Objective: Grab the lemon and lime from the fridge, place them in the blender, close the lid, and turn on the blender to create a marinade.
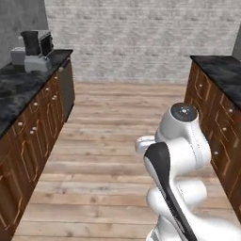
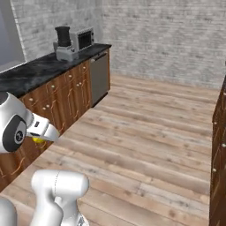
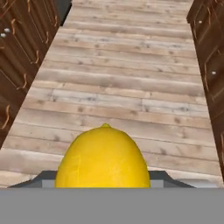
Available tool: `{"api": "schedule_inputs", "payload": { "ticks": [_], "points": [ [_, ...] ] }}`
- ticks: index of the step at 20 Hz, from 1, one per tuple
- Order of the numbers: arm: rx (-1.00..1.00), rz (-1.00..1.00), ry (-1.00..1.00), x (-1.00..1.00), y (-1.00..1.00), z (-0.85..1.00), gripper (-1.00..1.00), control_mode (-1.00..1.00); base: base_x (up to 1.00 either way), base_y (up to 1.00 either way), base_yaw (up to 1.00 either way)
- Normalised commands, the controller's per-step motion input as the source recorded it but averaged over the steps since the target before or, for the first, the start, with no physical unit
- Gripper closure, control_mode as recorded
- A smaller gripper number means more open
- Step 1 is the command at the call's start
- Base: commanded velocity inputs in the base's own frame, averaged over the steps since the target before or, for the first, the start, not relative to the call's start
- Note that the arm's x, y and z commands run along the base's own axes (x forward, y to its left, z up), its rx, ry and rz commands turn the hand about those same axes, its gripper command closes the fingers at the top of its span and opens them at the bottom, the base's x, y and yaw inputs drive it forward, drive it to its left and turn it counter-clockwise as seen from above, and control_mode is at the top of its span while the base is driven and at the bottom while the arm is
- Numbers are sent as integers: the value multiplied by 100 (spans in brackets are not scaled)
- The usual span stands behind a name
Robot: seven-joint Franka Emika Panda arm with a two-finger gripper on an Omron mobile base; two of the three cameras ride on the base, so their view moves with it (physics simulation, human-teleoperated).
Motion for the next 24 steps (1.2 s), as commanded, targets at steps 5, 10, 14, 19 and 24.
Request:
{"api": "schedule_inputs", "payload": {
  "ticks": [5, 10, 14, 19, 24],
  "points": [
    [0, 0, 0, 0, 0, 0, 100, 100, 100, 5, 19],
    [0, 0, 0, 0, 0, 0, 100, 100, 100, -5, 32],
    [0, 0, 0, 0, 0, 0, 100, 100, 100, -17, 40],
    [0, 0, 0, 0, 0, 0, 100, 100, 100, -21, 43],
    [0, 0, 0, 0, 0, 0, 100, 100, 100, -34, 41]
  ]
}}
